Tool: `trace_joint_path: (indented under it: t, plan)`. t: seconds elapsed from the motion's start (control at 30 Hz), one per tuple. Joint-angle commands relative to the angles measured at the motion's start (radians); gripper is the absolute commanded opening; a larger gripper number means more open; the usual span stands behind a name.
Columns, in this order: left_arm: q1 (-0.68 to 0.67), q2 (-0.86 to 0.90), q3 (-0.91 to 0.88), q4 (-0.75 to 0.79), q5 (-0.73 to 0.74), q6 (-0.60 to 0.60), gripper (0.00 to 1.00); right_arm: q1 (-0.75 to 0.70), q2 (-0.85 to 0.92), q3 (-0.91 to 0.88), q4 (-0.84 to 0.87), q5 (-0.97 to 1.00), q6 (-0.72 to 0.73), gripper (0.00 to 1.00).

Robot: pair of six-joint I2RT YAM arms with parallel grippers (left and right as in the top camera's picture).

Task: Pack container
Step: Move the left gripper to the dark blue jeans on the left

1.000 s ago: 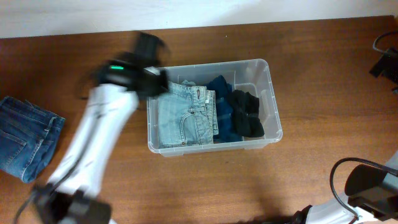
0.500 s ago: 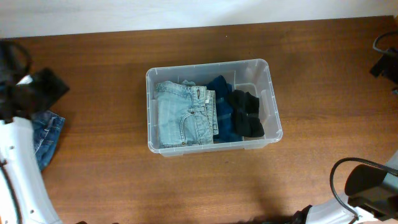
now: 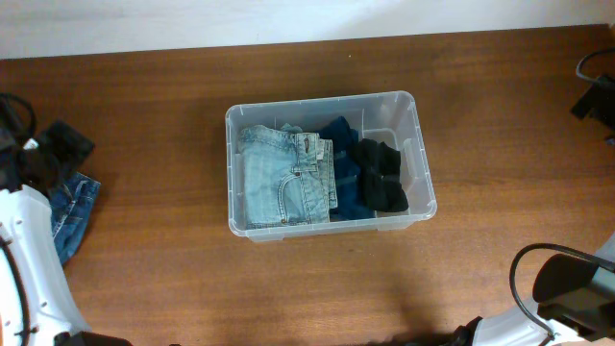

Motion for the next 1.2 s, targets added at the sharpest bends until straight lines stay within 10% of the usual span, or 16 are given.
trace_joint_path:
  t: [0.0,0.43,0.63,1.17]
  plan:
    - [0.048,0.009,-0.056,0.038,0.007,-0.040,0.98,-0.002,0.000,-0.002,-0.001,0.008,0.004,0.99]
    - [0.309,0.076,-0.097,0.067,0.008,-0.072,0.98,-0.002,0.000,-0.002,-0.001,0.008,0.004,0.99]
    - [0.425,0.162,-0.116,0.051,0.007,-0.057,0.75,-0.002,0.000,-0.002,-0.001,0.008,0.004,0.99]
    - [0.488,0.414,-0.124,0.202,0.140,0.174,0.86,-0.002,0.000,-0.002,-0.001,0.008,0.004,0.99]
